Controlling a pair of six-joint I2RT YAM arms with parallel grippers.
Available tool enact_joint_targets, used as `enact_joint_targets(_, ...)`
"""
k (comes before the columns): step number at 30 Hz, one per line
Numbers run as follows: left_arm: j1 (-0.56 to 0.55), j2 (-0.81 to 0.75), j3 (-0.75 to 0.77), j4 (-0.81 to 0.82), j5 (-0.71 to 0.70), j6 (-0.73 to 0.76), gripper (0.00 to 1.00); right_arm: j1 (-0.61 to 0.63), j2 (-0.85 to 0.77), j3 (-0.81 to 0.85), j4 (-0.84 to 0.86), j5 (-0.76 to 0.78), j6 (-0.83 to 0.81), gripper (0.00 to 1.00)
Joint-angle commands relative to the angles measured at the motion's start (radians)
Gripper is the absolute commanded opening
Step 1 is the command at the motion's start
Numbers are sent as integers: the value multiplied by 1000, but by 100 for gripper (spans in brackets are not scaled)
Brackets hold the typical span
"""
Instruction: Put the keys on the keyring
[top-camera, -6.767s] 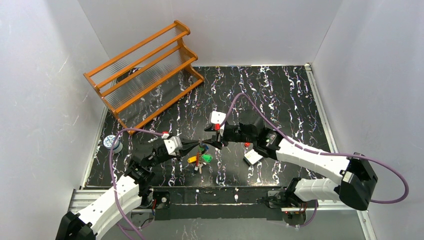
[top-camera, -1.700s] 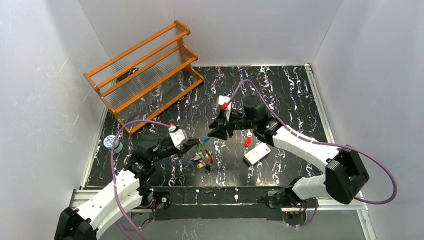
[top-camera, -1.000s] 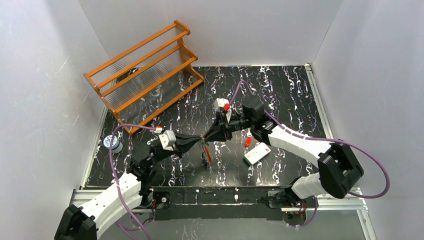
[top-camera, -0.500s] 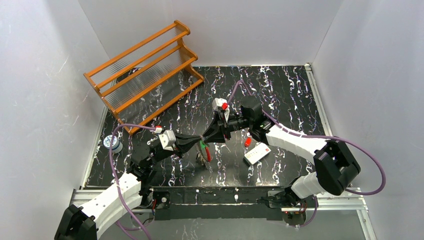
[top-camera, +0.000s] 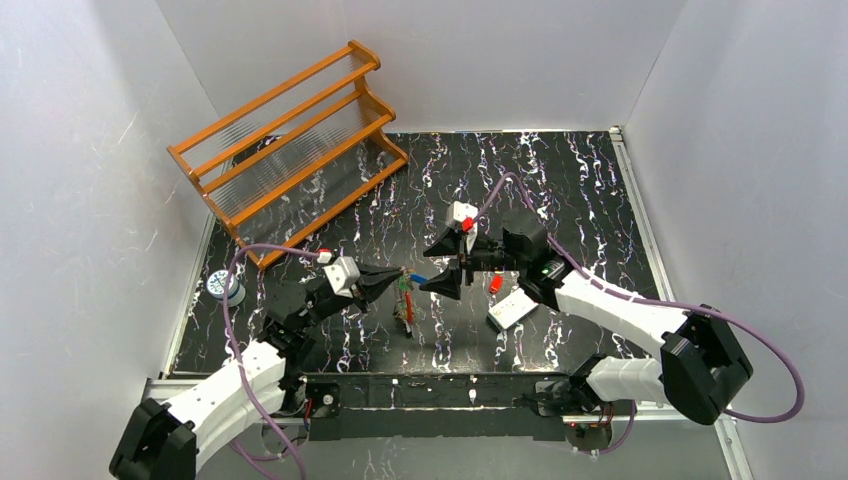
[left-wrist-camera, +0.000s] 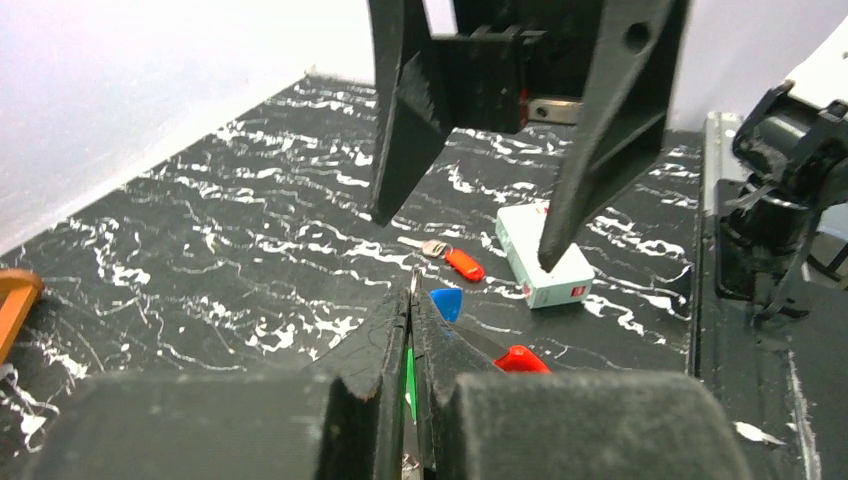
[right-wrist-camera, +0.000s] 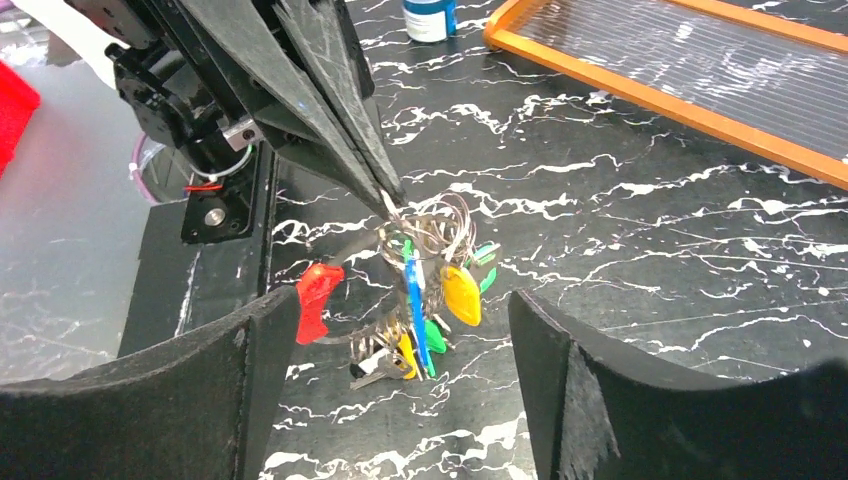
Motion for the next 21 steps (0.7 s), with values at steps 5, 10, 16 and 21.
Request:
enact_joint_targets(5, -4, 164, 160, 28, -62, 123, 0, -3, -69, -48, 55, 152, 19, 91)
enact_joint_targets(10, -4, 301, 277, 29, -83, 162, 0, -4, -100, -69, 82, 218, 72, 99)
enact_joint_targets(16, -2, 409, 374, 45, -149, 228, 0, -4, -114, -79, 86, 292, 108, 99)
enact_joint_targets(21, -2, 503, 346, 121, -184, 216, 0, -6, -96, -48, 16, 382, 158, 99)
